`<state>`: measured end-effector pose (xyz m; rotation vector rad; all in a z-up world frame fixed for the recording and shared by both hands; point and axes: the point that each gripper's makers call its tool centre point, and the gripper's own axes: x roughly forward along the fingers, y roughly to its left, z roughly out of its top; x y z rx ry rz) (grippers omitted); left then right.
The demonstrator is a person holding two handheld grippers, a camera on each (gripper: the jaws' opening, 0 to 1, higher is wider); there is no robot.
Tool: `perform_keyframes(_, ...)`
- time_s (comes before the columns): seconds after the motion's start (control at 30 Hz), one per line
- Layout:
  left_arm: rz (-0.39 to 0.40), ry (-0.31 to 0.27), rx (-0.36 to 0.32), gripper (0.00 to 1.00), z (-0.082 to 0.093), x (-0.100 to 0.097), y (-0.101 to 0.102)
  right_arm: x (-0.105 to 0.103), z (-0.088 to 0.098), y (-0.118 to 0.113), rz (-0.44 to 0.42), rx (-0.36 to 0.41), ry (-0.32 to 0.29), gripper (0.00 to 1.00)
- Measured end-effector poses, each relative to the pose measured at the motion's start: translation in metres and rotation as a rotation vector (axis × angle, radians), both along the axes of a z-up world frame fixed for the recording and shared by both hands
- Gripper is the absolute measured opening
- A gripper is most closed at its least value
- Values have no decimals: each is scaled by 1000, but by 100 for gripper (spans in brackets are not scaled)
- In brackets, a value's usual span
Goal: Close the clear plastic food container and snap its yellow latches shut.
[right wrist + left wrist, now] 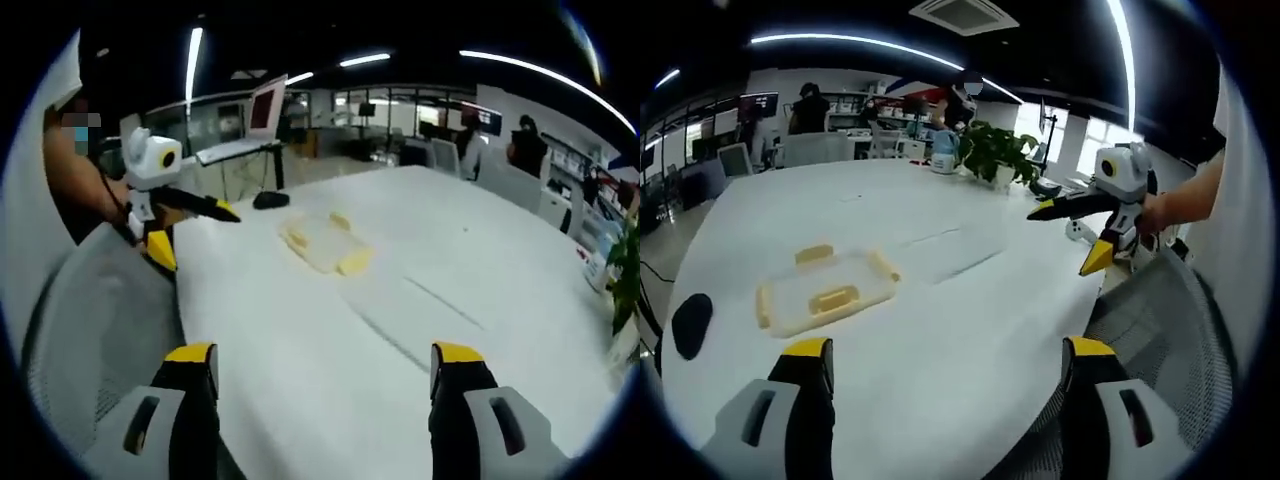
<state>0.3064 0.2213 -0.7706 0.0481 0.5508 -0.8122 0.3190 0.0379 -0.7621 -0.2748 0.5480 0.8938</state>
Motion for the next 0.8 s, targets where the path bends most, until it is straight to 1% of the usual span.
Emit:
perform_keyframes(0.23, 1, -5, 13, 96, 0, 7, 7, 8, -2, 4, 18, -20, -6, 86)
perform_keyframes(0.37, 2, -6, 27, 96, -2, 11, 12, 13, 0, 5, 16, -11, -4, 86)
perform_keyframes(0.8, -3, 0, 60, 94, -8, 28, 22, 30, -3, 15, 48, -24, 0, 85)
